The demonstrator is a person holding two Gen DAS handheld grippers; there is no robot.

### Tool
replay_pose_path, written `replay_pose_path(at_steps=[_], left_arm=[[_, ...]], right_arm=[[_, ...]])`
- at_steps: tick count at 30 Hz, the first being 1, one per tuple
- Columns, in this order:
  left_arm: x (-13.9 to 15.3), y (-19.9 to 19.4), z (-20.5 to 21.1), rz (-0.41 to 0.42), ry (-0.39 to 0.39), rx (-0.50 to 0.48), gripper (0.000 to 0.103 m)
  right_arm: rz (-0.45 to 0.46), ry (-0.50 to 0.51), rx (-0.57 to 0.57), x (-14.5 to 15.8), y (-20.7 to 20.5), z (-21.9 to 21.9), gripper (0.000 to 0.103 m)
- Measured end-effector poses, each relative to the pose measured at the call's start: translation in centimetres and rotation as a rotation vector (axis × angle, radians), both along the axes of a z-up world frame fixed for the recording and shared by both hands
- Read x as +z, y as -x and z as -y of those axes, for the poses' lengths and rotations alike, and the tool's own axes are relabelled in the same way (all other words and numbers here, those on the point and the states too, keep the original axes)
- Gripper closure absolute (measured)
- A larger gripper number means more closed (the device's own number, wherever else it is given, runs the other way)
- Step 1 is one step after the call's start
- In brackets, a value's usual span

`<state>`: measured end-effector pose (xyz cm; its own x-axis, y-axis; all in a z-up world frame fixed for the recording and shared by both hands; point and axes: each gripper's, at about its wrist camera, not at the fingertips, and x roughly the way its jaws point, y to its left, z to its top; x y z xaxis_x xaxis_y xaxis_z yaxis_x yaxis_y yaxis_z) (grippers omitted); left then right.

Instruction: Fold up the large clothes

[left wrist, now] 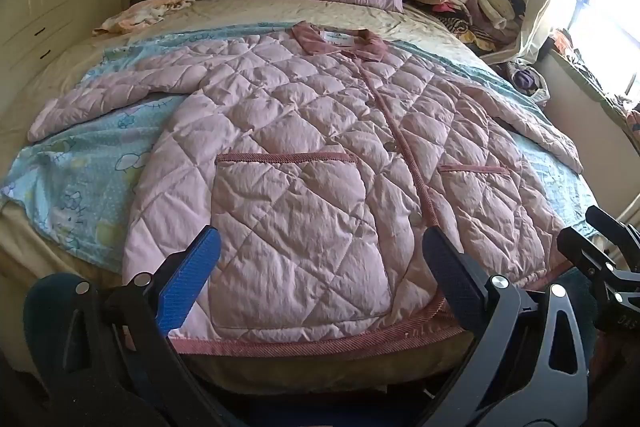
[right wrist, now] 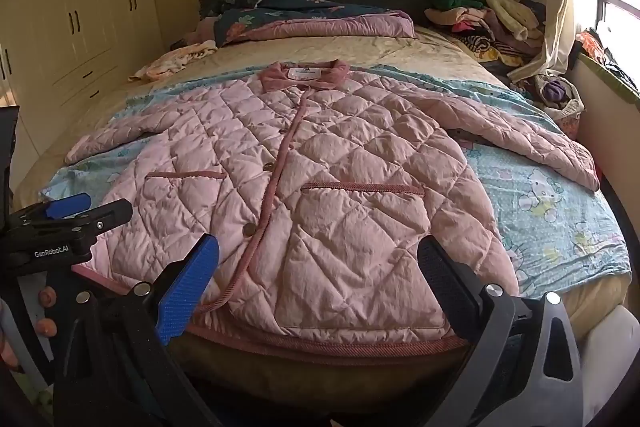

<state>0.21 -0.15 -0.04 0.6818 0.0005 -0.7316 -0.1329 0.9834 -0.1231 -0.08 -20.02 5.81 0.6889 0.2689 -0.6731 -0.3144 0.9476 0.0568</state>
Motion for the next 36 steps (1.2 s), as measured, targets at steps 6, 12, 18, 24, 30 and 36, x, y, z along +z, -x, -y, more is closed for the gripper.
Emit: replay_pose_path(at_steps=[6,12,18,24,30,36], left_arm=[[0.1,0.2,-0.1,0.004,-0.003,-0.001,0.008],[0.0,0.2,-0.1,0.004,-0.004,-0.001,0.008],[0.0,0.2,-0.1,0.006,-0.006,0.0,0.008],[1.1,0.2,-0.1,0.01,-0.004,-0.001,0.008],[1.4,0.1,0.0,0.011,-0.005,-0.001,0.008],[1.4,0.1,0.0,0.011,-0.006,-0.002,0.008]], right_arm=[[-0.001,-0.002,0.001,0.1,0.0,0.1,0.004],[-0.001,-0.002,0.0,0.0,0.0,0.0,0.004],[-0.002,-0.004,0.001,0.0,0.1,-0.1,0.004],[-0.001,-0.005,0.001,0.0,0.1,-0.1,0.004],[-0.002,-0.007,0.0,0.0,0.1,-0.1,0.004],[-0.002,-0.008,-0.001,0.0,0.2,-0.1,0.004]])
